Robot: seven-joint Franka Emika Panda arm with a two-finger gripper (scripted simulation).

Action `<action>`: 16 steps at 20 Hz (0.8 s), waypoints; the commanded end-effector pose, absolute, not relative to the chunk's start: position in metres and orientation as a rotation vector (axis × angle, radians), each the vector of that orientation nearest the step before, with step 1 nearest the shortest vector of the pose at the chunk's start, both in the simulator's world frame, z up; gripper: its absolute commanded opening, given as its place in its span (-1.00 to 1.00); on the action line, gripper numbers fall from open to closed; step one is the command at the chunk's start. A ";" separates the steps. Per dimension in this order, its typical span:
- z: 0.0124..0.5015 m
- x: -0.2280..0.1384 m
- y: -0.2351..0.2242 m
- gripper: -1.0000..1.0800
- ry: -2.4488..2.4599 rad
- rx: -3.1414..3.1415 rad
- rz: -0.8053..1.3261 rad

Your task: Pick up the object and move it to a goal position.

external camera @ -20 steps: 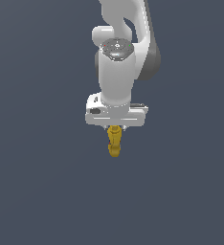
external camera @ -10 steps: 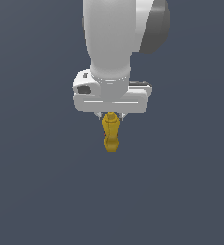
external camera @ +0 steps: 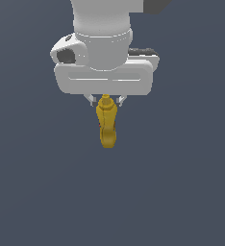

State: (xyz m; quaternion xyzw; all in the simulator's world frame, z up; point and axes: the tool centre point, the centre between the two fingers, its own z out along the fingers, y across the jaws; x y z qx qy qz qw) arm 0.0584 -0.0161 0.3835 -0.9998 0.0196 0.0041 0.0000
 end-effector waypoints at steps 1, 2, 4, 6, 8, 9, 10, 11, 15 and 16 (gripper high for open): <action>0.404 0.063 -0.019 -1.00 0.061 -3.141 0.000; 0.410 0.064 -0.020 -1.00 0.061 -3.141 0.000; 0.421 0.067 -0.021 -1.00 0.061 -3.141 0.000; 0.431 0.069 -0.023 -1.00 0.061 -3.141 0.000; 0.440 0.072 -0.024 -1.00 0.061 -3.141 0.000; 0.444 0.073 -0.025 -1.00 0.061 -3.141 0.000; 0.448 0.074 -0.026 -1.00 0.061 -3.141 0.000; 0.452 0.075 -0.026 -1.00 0.061 -3.141 0.000; 0.464 0.078 -0.028 -1.00 0.061 -3.141 0.000; 0.467 0.079 -0.029 -1.00 0.061 -3.141 0.000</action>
